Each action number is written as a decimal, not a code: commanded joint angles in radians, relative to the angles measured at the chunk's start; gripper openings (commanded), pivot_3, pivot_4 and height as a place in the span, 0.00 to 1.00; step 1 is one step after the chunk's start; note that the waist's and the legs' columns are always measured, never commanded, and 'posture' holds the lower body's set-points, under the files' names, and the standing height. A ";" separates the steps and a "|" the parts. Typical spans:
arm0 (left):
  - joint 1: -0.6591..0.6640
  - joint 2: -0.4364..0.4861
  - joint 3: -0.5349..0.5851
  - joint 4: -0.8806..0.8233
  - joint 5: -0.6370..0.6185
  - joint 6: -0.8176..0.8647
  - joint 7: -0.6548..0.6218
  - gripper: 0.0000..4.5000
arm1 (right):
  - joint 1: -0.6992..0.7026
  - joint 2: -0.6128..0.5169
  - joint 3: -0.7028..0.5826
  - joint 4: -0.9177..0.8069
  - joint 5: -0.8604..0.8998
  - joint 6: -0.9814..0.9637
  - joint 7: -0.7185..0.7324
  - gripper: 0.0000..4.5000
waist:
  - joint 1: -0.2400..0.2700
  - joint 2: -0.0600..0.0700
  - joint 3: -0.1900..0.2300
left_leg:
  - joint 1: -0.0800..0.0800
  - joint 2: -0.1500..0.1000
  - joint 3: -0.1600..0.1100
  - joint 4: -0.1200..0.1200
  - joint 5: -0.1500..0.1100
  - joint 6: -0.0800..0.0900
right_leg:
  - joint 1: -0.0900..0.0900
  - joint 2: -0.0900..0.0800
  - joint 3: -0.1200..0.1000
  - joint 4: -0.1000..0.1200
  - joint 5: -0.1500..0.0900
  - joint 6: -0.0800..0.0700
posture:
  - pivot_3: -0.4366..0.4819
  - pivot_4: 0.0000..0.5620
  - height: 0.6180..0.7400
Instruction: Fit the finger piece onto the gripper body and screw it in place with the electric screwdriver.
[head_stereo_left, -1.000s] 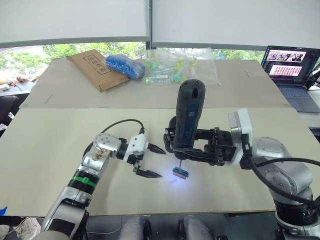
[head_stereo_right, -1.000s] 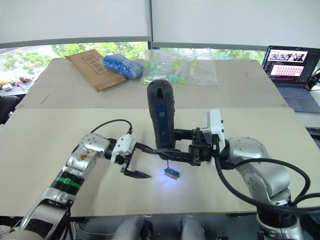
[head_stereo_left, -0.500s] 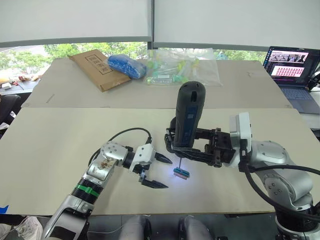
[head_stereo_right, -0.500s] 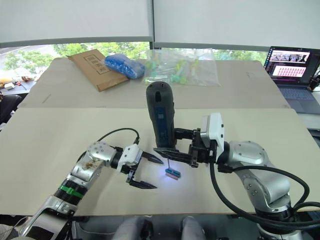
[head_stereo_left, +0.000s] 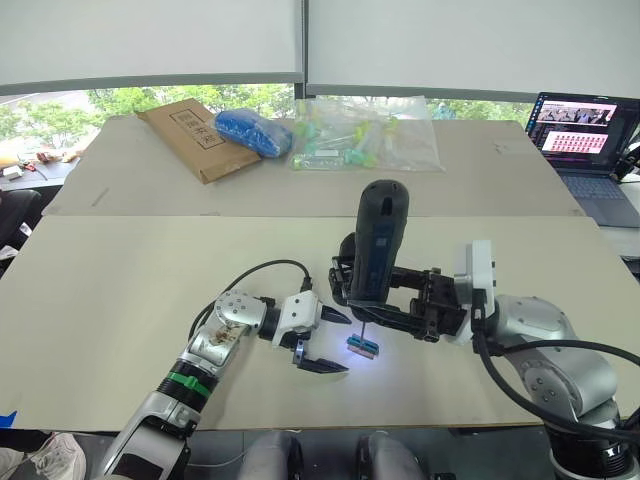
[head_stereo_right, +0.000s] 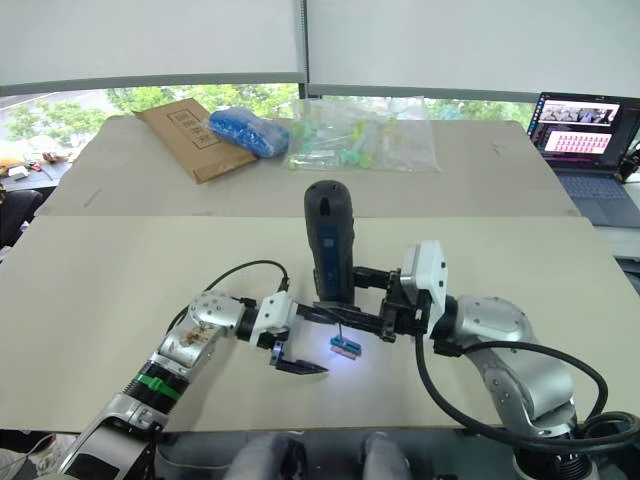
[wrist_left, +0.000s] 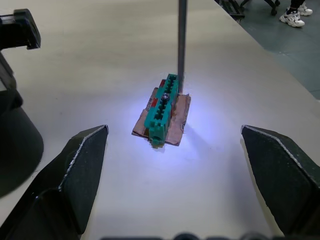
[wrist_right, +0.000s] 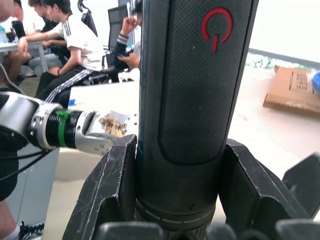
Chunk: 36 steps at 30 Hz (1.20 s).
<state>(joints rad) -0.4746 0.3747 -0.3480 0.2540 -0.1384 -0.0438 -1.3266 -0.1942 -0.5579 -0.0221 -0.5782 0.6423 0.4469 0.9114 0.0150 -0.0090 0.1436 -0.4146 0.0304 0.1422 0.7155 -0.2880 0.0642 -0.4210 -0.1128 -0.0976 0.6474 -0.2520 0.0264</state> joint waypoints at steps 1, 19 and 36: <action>-0.020 -0.013 -0.004 0.007 0.001 -0.028 0.007 1.00 | 0.008 0.002 -0.024 -0.010 -0.004 -0.079 0.019 0.42 | 0.000 0.000 0.000 | 0.000 0.000 0.000 0.000 0.000 0.000 | 0.000 0.000 0.000 0.000 0.000 0.000 | 0.48 0.27 1.00; -0.058 -0.031 -0.021 0.054 0.009 -0.046 -0.003 1.00 | 0.006 -0.006 -0.037 -0.003 0.018 -0.094 0.041 0.42 | 0.000 0.000 0.000 | 0.000 0.000 0.000 0.000 0.000 0.000 | 0.000 0.000 0.000 0.000 0.000 0.000 | 0.48 0.27 1.00; -0.068 -0.038 -0.021 0.069 0.014 -0.057 0.001 1.00 | -0.027 -0.002 -0.025 0.017 0.007 -0.090 0.032 0.42 | 0.000 0.000 0.000 | 0.000 0.000 0.000 0.000 0.000 0.000 | 0.000 0.000 0.000 0.000 0.000 0.000 | 0.48 0.27 1.00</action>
<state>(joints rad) -0.5266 0.3433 -0.3701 0.3309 -0.1212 -0.0863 -1.3253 -0.1934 -0.5611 -0.0245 -0.5357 0.6318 0.3918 0.9460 0.0150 -0.0091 0.1436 -0.4145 0.0302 0.1422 0.7158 -0.2880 0.0642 -0.4209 -0.1127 -0.0977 0.6475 -0.2520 0.0264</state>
